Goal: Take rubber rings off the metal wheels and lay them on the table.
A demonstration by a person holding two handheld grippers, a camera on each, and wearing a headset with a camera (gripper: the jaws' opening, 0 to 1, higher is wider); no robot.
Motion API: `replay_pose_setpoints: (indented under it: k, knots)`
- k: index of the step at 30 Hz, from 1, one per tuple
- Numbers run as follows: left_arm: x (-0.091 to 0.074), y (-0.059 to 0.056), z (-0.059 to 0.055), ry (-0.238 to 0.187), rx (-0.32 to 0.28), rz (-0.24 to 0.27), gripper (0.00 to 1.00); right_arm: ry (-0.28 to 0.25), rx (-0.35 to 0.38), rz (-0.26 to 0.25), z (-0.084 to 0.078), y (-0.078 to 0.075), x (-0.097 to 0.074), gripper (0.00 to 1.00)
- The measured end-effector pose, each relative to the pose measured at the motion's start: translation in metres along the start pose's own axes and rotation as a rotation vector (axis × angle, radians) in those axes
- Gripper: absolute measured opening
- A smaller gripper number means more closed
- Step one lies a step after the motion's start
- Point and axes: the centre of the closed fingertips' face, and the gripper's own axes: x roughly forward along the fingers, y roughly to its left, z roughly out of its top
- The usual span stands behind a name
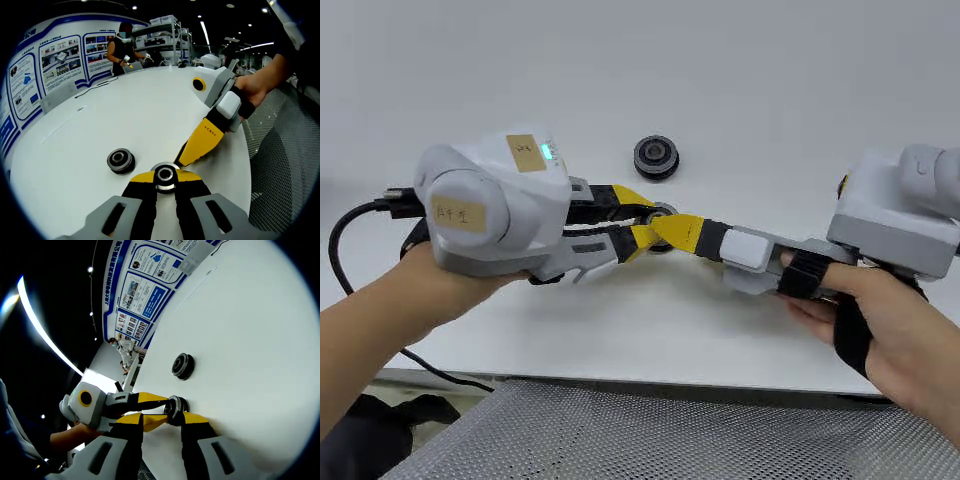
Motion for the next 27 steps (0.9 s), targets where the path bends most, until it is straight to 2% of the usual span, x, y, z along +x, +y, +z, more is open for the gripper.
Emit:
replay_pose_setpoints:
  k: [7,13,18,27]
  knots:
    - [0.0,0.0,0.0,0.0,0.001,0.0,0.13,-0.005,0.013,-0.008,0.002,-0.003,0.002,0.25]
    - [0.0,0.0,0.0,-0.002,-0.002,0.0,0.13,-0.002,0.071,-0.043,0.002,-0.014,0.003,0.14]
    - [0.0,0.0,0.0,-0.002,-0.002,0.0,0.13,0.006,0.061,-0.058,0.001,-0.017,0.003,0.07]
    - [0.0,0.0,0.001,-0.002,0.001,-0.001,0.13,0.005,0.068,-0.064,0.001,-0.018,0.002,0.05]
